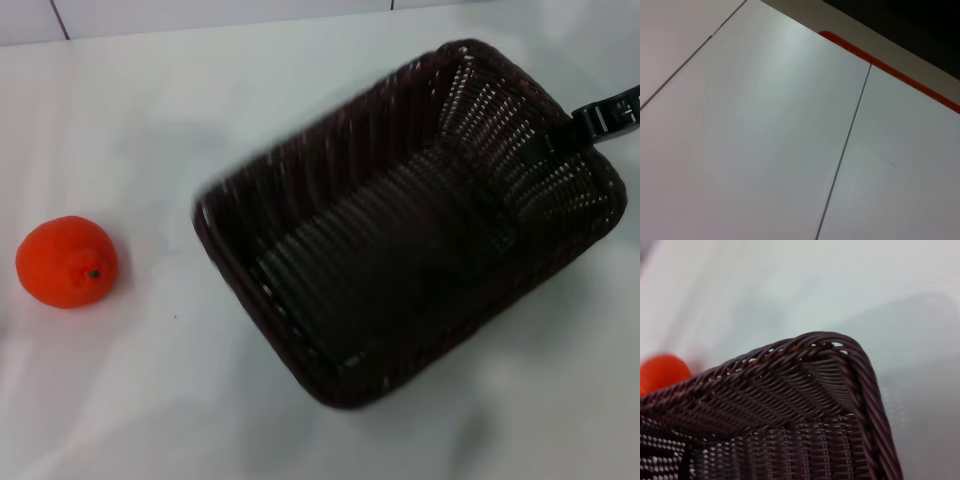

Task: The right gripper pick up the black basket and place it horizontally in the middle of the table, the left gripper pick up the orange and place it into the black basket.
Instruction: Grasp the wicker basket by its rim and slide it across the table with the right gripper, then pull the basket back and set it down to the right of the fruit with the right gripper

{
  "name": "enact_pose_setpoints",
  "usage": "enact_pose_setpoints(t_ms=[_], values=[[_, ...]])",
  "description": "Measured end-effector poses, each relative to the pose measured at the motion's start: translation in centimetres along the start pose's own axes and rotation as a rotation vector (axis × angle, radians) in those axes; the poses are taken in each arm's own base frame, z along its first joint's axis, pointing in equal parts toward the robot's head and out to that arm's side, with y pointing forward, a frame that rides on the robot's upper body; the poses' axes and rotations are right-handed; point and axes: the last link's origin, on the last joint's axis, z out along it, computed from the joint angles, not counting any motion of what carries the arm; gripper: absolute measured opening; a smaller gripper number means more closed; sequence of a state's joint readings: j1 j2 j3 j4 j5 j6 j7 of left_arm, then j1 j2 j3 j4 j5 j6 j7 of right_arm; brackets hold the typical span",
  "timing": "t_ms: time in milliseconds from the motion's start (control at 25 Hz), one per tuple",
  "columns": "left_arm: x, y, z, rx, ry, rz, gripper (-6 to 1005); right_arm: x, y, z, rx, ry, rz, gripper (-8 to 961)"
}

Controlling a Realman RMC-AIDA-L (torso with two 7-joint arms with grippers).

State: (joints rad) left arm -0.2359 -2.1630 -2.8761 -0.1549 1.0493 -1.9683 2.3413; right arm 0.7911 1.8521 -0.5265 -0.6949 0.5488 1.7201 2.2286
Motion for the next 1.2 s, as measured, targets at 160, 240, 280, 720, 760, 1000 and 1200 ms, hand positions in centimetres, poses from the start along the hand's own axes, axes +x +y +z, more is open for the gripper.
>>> enact_pose_setpoints(t_ms=[160, 240, 280, 720, 760, 1000, 1200], values=[[-0.1, 0.0, 0.3, -0.008, 0.003, -0.001, 806, -1.0, 0.6, 0.1, 0.061, 0.07, 0.088, 135], [0.0, 0.0, 0.5, -0.017, 0.006, 0.005, 806, -1.3, 0.9, 0.4, 0.066, 0.095, 0.135, 135], [0.1, -0.1, 0.7, -0.022, 0.006, 0.009, 806, -1.5, 1.1, 0.6, 0.068, 0.106, 0.164, 136], [-0.5, -0.4, 1.2, -0.012, -0.022, 0.013, 792, -2.2, 2.5, 3.8, 0.012, 0.185, 0.365, 135], [-0.5, -0.4, 1.2, -0.011, -0.024, 0.013, 792, -2.1, 2.5, 3.9, 0.015, 0.191, 0.373, 135], [-0.7, -0.4, 1.2, -0.017, -0.038, 0.01, 791, -1.6, 2.1, 4.1, 0.049, 0.225, 0.391, 155], [-1.0, -0.2, 1.0, -0.061, -0.106, 0.014, 788, -1.7, 2.1, 4.1, 0.06, 0.239, 0.398, 313]])
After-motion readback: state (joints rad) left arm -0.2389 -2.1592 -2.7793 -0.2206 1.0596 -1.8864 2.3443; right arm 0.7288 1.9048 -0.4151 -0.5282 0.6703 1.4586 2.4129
